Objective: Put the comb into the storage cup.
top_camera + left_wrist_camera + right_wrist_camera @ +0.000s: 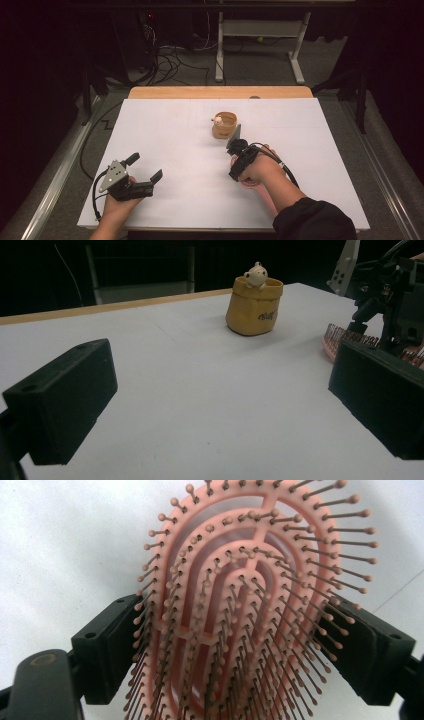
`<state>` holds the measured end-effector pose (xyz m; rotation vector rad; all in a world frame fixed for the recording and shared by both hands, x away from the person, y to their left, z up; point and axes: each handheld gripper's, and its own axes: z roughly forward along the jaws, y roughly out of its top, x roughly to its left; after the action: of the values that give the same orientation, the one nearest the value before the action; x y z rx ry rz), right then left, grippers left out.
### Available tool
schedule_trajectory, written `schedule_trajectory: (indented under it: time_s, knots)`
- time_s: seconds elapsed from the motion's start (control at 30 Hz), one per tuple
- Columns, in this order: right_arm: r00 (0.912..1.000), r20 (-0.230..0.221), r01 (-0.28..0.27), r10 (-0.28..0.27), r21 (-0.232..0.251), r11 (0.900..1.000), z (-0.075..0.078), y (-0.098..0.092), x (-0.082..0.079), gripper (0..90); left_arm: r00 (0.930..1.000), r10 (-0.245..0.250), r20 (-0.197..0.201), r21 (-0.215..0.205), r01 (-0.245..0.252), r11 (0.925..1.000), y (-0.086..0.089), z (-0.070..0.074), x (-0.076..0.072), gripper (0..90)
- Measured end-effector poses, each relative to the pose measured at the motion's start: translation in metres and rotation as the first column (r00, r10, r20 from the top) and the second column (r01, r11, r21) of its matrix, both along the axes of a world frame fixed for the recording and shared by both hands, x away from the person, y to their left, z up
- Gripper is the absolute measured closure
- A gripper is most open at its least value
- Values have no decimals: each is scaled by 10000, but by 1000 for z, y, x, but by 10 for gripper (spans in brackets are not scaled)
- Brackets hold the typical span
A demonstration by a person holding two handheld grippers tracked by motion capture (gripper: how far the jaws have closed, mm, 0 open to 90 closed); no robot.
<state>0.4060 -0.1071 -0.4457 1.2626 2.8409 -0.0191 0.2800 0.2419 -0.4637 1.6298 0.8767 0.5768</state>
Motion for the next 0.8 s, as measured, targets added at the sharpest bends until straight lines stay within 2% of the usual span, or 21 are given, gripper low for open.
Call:
schedule_trajectory:
  time_s: [0.27, 0.33, 0.53, 0.8]
  knots:
    - [9999, 128, 43, -44, 112, 9999, 2, -1, -3, 196, 10000, 6, -1, 17, -6, 10000, 0, 0, 0, 0]
    - [9997, 191, -155, 153, 145, 9998, 2, -2, -2, 201, 10000, 7, -1, 23, -7, 10000, 0, 0, 0, 0]
    - [9997, 178, -191, 188, 158, 9997, 2, -2, -2, 206, 10000, 22, -16, 42, -22, 10000, 0, 0, 0, 0]
    - [9979, 325, -565, 562, 104, 9983, 3, 0, -3, 207, 10000, 39, -20, 10, -39, 10000, 1, 0, 1, 0]
